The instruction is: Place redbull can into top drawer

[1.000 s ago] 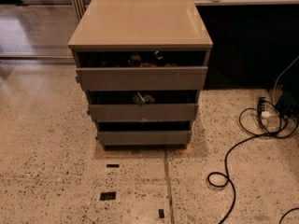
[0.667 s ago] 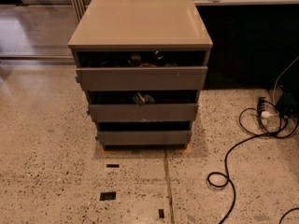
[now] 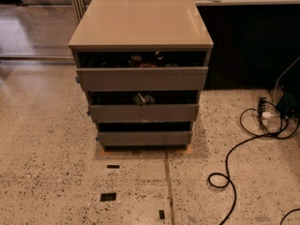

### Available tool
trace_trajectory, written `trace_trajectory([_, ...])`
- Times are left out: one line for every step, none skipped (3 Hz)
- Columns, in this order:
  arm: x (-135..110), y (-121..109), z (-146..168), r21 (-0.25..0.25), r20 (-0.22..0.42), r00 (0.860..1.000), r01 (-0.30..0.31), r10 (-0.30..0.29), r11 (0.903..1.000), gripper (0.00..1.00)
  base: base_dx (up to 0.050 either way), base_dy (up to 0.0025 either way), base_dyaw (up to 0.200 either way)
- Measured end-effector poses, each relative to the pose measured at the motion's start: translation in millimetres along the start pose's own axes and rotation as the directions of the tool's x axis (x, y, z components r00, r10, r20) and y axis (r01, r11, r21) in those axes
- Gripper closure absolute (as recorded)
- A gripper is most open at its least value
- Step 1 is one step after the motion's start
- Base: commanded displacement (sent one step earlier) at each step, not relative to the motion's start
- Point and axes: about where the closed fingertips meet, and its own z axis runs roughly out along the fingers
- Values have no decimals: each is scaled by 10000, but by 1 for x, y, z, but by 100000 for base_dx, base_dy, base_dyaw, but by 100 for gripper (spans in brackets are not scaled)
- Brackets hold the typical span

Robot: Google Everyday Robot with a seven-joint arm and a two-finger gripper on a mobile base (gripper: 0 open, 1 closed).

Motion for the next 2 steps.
trace_trajectory([-16,9,16,-631,167,9847,1740,-1733,9827,0,0,0,0])
trace_trajectory([-23,27,34,-1619,204,9454,3242,-3253,9320,0,0,0,0])
